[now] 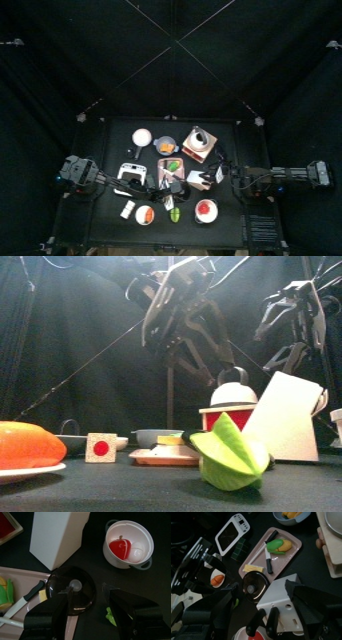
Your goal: Grab pot lid with other hand
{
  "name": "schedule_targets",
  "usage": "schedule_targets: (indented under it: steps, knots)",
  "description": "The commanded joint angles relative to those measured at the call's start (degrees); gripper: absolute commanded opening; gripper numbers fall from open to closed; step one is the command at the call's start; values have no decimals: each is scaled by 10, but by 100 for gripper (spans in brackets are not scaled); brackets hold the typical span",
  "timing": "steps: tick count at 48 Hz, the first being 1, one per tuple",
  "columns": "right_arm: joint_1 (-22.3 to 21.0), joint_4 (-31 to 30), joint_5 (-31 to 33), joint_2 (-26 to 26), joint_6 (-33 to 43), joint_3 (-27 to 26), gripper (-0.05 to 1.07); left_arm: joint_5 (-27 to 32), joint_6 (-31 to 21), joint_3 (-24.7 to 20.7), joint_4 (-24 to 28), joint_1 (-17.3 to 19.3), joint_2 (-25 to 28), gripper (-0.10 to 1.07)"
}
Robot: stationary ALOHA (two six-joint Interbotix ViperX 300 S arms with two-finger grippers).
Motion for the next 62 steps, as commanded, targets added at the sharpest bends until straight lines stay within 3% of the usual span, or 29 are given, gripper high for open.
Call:
schedule_targets:
  steps: [1, 8, 17, 29, 36, 42, 50, 62]
  knots:
    - [1, -4, -5, 4, -2, -10, 102, -26, 2, 14, 8, 1, -41, 87]
    - [5, -6, -22, 12, 3, -40, 102, -102, 4, 74, 28, 11, -103, 87]
    - [4, 8, 12, 56, 6, -110, 102, -157, 12, 180, 45, 69, -207, 87]
    - [10, 160, 175, 123, 5, -221, 102, -207, 16, 297, 80, 143, -360, 87]
    - [27, 179, 240, 149, 5, -263, 102, -221, 17, 351, 84, 155, -427, 87]
    - [69, 178, 237, 187, 5, -279, 102, -251, 19, 373, 88, 156, -461, 87]
    - [83, 183, 248, 242, 6, -312, 102, -272, 18, 380, 87, 154, -470, 87]
    - [98, 157, 377, 321, 5, -386, 102, -297, 18, 383, 86, 151, -457, 87]
